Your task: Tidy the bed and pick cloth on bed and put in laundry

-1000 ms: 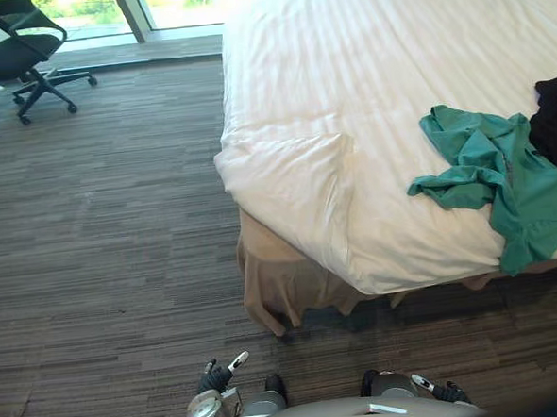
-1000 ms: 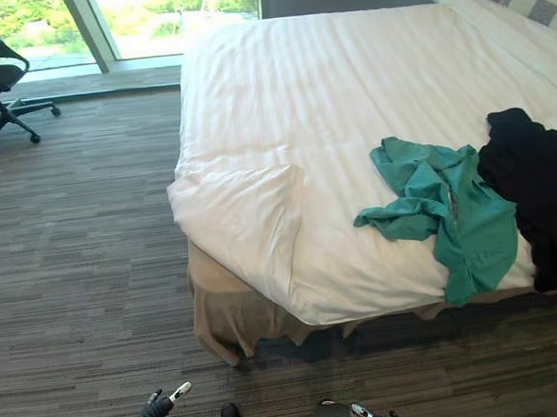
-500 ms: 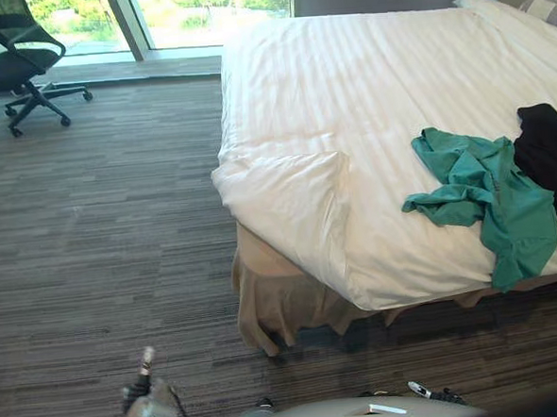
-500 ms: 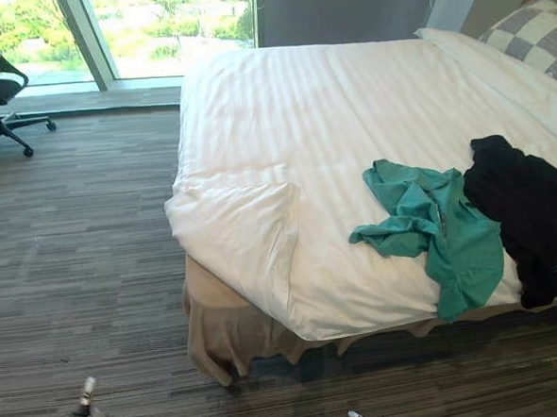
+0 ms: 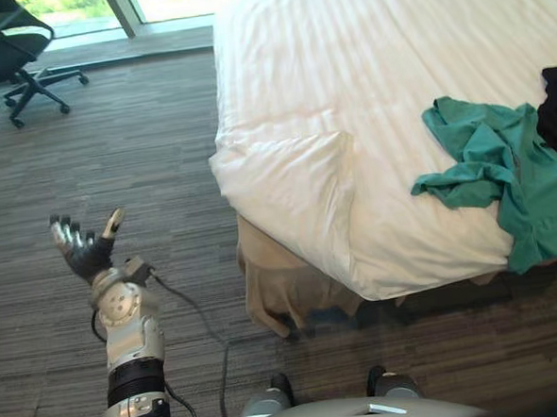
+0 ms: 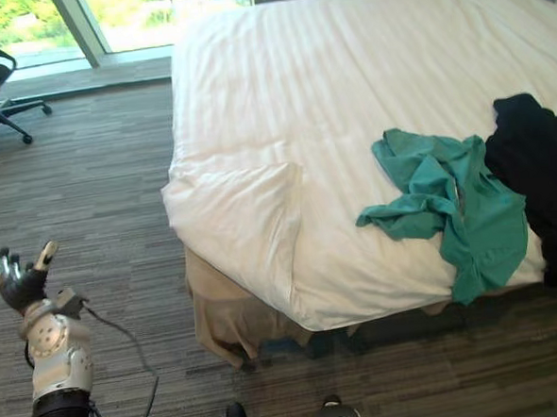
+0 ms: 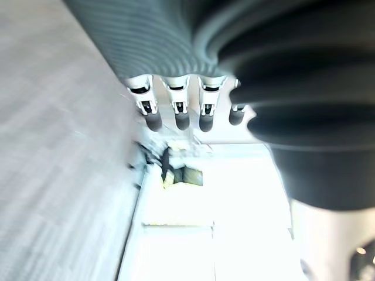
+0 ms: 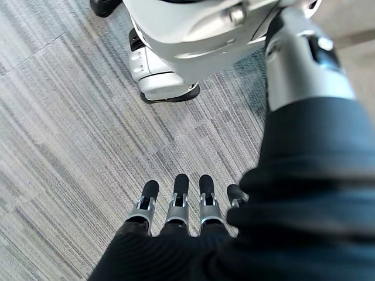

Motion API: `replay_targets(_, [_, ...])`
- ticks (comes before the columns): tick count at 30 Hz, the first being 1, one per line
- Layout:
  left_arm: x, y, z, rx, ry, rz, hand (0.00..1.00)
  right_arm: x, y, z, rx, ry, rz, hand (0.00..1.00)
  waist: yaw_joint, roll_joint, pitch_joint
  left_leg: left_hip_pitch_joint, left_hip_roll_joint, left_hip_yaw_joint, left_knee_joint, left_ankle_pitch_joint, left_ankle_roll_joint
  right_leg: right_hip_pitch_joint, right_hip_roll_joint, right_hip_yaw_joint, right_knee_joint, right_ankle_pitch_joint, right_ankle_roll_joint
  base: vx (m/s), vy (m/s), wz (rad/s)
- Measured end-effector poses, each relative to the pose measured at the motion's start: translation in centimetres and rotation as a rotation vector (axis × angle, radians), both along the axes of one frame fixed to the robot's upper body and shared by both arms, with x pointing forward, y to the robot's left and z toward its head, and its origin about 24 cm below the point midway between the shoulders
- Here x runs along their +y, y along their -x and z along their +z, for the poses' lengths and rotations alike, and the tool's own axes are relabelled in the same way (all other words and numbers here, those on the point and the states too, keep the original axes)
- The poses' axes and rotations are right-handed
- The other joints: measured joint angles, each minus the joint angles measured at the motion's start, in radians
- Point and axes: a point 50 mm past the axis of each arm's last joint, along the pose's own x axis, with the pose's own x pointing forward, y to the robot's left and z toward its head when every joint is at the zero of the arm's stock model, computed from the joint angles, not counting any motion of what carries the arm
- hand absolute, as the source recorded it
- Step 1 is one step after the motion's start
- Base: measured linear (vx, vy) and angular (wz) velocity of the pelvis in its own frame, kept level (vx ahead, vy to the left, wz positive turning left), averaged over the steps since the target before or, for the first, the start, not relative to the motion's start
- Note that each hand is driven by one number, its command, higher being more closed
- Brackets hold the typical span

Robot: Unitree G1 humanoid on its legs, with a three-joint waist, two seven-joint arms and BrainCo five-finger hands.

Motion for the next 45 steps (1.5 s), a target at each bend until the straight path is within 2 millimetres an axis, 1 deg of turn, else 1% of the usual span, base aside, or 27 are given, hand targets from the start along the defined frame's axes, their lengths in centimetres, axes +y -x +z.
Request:
replay_targets(2, [-1.4, -0.6, 1.0, -0.009, -0.077, -0.049, 0.00, -0.1, -0.4, 0.1, -0.014, 0.007, 0.003, 0.00, -0.002, 0.009, 0.007, -0.028, 0.015, 0.030, 0.055, -0.025, -0.002, -0.030, -0.003, 0.021, 0.029, -0.002, -0.002, -0.01, 0.027, -0.33])
replay_targets(3, [-2.6, -1.3, 2.0, -0.014, -0.163, -0.089, 0.00, -0.3, -0.9, 0.3, -0.035, 0.016, 0.008, 0.00, -0.014, 0.014, 0.010, -0.060, 0.028, 0.054, 0.097, -0.043, -0.002, -0.059, -0.004, 0.026, 0.053, -0.004, -0.003, -0.03, 0.037, -0.20])
replay_targets(4, [-3.3, -1.8, 2.7, -0.019, -0.224, -0.110, 0.00, -0.4, -1.2, 0.4, -0.047, 0.020, 0.011, 0.00, -0.024, 0.017, 0.014, -0.075, 0.038, 0.073, 0.119, -0.057, 0.000, -0.076, -0.004, 0.029, 0.065, -0.006, -0.006, -0.04, 0.032, -0.27])
replay_targets(5, [-4.2, -2.5, 3.7, -0.026, -0.295, -0.136, 0.00, -0.4, -1.5, 0.4, -0.058, 0.024, 0.012, 0.00, -0.026, 0.019, 0.023, -0.088, 0.050, 0.088, 0.146, -0.072, -0.001, -0.094, 0.001, 0.048, 0.082, -0.008, -0.006, -0.04, 0.020, -0.28])
replay_targets(6, [-4.6, -2.9, 4.1, -0.032, -0.325, -0.150, 0.00, -0.4, -1.5, 0.5, -0.062, 0.025, 0.013, 0.00, -0.025, 0.019, 0.027, -0.091, 0.056, 0.098, 0.160, -0.080, -0.001, -0.104, 0.004, 0.056, 0.091, -0.009, -0.007, -0.05, 0.019, -0.46])
replay_targets(8, [-6.9, -4.6, 6.4, -0.071, -0.462, -0.227, 0.00, -0.4, -1.9, 0.6, -0.079, 0.030, 0.017, 0.00, -0.027, 0.018, 0.029, -0.130, 0.071, 0.121, 0.209, -0.103, -0.003, -0.156, 0.005, 0.076, 0.133, -0.020, -0.007, -0.05, 0.009, -0.31])
replay_targets(10, [-8.7, -5.6, 8.1, -0.099, -0.580, -0.275, 0.00, -0.5, -2.3, 0.7, -0.095, 0.037, 0.019, 0.00, -0.030, 0.020, 0.030, -0.163, 0.084, 0.136, 0.242, -0.114, -0.001, -0.192, 0.005, 0.084, 0.148, -0.022, -0.007, -0.05, 0.006, -0.13])
replay_targets(11, [-9.9, -6.2, 9.4, -0.119, -0.665, -0.303, 0.00, -0.6, -2.6, 0.9, -0.110, 0.045, 0.020, 0.00, -0.031, 0.022, 0.036, -0.183, 0.091, 0.138, 0.267, -0.119, -0.001, -0.206, 0.007, 0.089, 0.156, -0.022, -0.006, -0.05, 0.010, -0.10])
replay_targets(12, [-11.1, -6.8, 10.6, -0.142, -0.737, -0.328, 0.00, -0.7, -2.9, 1.0, -0.124, 0.051, 0.017, 0.00, -0.038, 0.020, 0.044, -0.194, 0.101, 0.150, 0.291, -0.122, -0.001, -0.222, 0.007, 0.093, 0.172, -0.022, -0.006, -0.06, 0.019, -0.08])
replay_targets(14, [-12.5, -7.3, 11.9, -0.166, -0.820, -0.358, 0.00, -0.8, -3.2, 1.2, -0.140, 0.059, 0.018, 0.00, -0.040, 0.018, 0.061, -0.196, 0.111, 0.166, 0.310, -0.124, -0.003, -0.228, 0.008, 0.100, 0.187, -0.022, -0.006, -0.07, 0.013, -0.09])
replay_targets(15, [-14.1, -7.8, 13.2, -0.191, -0.896, -0.391, 0.00, -1.0, -3.4, 1.3, -0.148, 0.070, 0.013, 0.00, -0.042, 0.021, 0.069, -0.212, 0.119, 0.172, 0.325, -0.135, 0.001, -0.244, 0.008, 0.101, 0.200, -0.022, -0.006, -0.10, 0.009, -0.07])
replay_targets(17, [-15.3, -8.4, 14.5, -0.214, -0.960, -0.409, 0.00, -1.1, -3.8, 1.5, -0.165, 0.076, 0.011, 0.00, -0.042, 0.024, 0.074, -0.231, 0.125, 0.180, 0.339, -0.143, 0.012, -0.267, 0.008, 0.101, 0.206, -0.022, -0.006, -0.08, 0.012, -0.05])
replay_targets(18, [-16.1, -9.0, 15.3, -0.215, -0.998, -0.414, 0.00, -1.1, -4.1, 1.6, -0.183, 0.075, -0.001, 0.00, -0.041, 0.022, 0.084, -0.245, 0.127, 0.186, 0.352, -0.144, 0.014, -0.282, 0.006, 0.104, 0.210, -0.022, -0.006, -0.07, 0.006, -0.08])
replay_targets(21, [-16.5, -10.2, 16.0, -0.169, -1.053, -0.407, 0.00, -1.0, -4.5, 1.8, -0.210, 0.072, -0.026, 0.00, -0.045, 0.023, 0.104, -0.264, 0.133, 0.188, 0.373, -0.145, 0.016, -0.297, 0.006, 0.106, 0.213, -0.022, -0.006, -0.08, 0.001, -0.05])
replay_targets(23, [-16.9, -10.9, 17.1, -0.156, -1.090, -0.390, 0.00, -0.8, -4.8, 1.9, -0.229, 0.070, -0.046, 0.00, -0.046, 0.021, 0.131, -0.270, 0.135, 0.187, 0.376, -0.144, 0.017, -0.299, 0.006, 0.105, 0.213, -0.022, -0.006, -0.10, -0.015, 0.02])
replay_targets(24, [-17.0, -11.1, 17.5, -0.153, -1.102, -0.381, 0.00, -0.7, -4.9, 2.0, -0.238, 0.068, -0.061, 0.00, -0.045, 0.020, 0.133, -0.281, 0.136, 0.187, 0.376, -0.145, 0.018, -0.306, 0.006, 0.104, 0.213, -0.022, -0.006, -0.10, -0.028, 0.06])
replay_targets(25, [-17.0, -11.6, 18.3, -0.137, -1.126, -0.356, 0.00, -0.7, -5.1, 2.1, -0.256, 0.067, -0.084, 0.00, -0.045, 0.020, 0.133, -0.301, 0.137, 0.186, 0.378, -0.145, 0.019, -0.327, 0.005, 0.101, 0.213, -0.020, -0.005, -0.07, -0.024, 0.08])
replay_targets(27, [-16.5, -12.7, 19.3, -0.075, -1.165, -0.288, 0.00, -0.8, -5.9, 2.3, -0.281, 0.072, -0.118, 0.00, -0.049, 0.019, 0.163, -0.316, 0.143, 0.185, 0.388, -0.137, 0.031, -0.334, 0.004, 0.098, 0.215, -0.018, -0.002, -0.03, -0.020, 0.07])
replay_targets(29, [-16.1, -13.3, 19.6, -0.018, -1.188, -0.249, 0.00, -0.9, -6.4, 2.5, -0.307, 0.074, -0.147, 0.00, -0.051, 0.017, 0.177, -0.328, 0.143, 0.186, 0.390, -0.135, 0.034, -0.344, 0.004, 0.099, 0.215, -0.015, -0.001, -0.02, -0.004, 0.01])
replay_targets(31, [-15.8, -13.8, 19.8, 0.024, -1.199, -0.238, 0.00, -0.8, -6.9, 2.7, -0.336, 0.067, -0.166, 0.00, -0.048, 0.015, 0.178, -0.352, 0.143, 0.186, 0.391, -0.131, 0.039, -0.370, 0.004, 0.099, 0.215, -0.010, -0.002, 0.02, -0.002, 0.01])
replay_targets(33, [-14.8, -14.6, 20.1, 0.081, -1.145, -0.221, 0.00, -0.6, -7.2, 2.9, -0.362, 0.059, -0.184, 0.00, -0.049, 0.008, 0.194, -0.368, 0.147, 0.191, 0.401, -0.127, 0.045, -0.384, 0.004, 0.099, 0.215, -0.009, -0.002, 0.07, -0.004, 0.01])
replay_targets(36, [-13.7, -14.9, 21.1, 0.102, -1.091, -0.186, 0.00, 0.0, -7.9, 2.9, -0.389, 0.022, -0.222, 0.00, -0.049, -0.008, 0.226, -0.377, 0.147, 0.193, 0.402, -0.127, 0.045, -0.391, 0.004, 0.098, 0.209, -0.004, 0.000, 0.05, 0.005, 0.00])
replay_targets(38, [-13.5, -15.1, 21.5, 0.110, -1.077, -0.184, 0.00, 0.0, -8.6, 3.1, -0.411, 0.012, -0.236, 0.00, -0.051, -0.009, 0.231, -0.407, 0.148, 0.193, 0.402, -0.125, 0.047, -0.414, 0.006, 0.098, 0.199, 0.009, 0.001, 0.02, 0.011, -0.03])
replay_targets(40, [-13.5, -15.2, 21.5, 0.122, -1.074, -0.198, 0.00, 0.0, -9.1, 3.3, -0.428, 0.012, -0.224, 0.00, -0.048, -0.010, 0.247, -0.417, 0.148, 0.200, 0.402, -0.120, 0.050, -0.424, 0.008, 0.099, 0.183, 0.031, 0.003, 0.04, 0.030, -0.07])
replay_targets(42, [-13.4, -15.6, 20.7, 0.166, -1.061, -0.241, 0.00, -0.1, -9.6, 3.5, -0.456, 0.013, -0.213, 0.00, -0.051, -0.011, 0.251, -0.432, 0.149, 0.217, 0.397, -0.114, 0.055, -0.435, 0.010, 0.099, 0.154, 0.060, 0.008, 0.03, 0.033, -0.08])
replay_targets(44, [-13.6, -15.7, 20.4, 0.182, -1.061, -0.274, 0.00, -0.2, -10.0, 3.6, -0.465, 0.012, -0.208, 0.00, -0.050, -0.011, 0.251, -0.434, 0.148, 0.223, 0.390, -0.112, 0.057, -0.435, 0.011, 0.099, 0.134, 0.078, 0.012, 0.03, 0.042, -0.11])
replay_targets(45, [-13.8, -15.7, 20.4, 0.176, -1.064, -0.305, 1.00, -0.2, -10.2, 3.7, -0.471, 0.011, -0.196, 0.00, -0.050, -0.011, 0.251, -0.434, 0.146, 0.228, 0.383, -0.110, 0.060, -0.434, 0.012, 0.099, 0.121, 0.094, 0.010, 0.03, 0.064, -0.10])
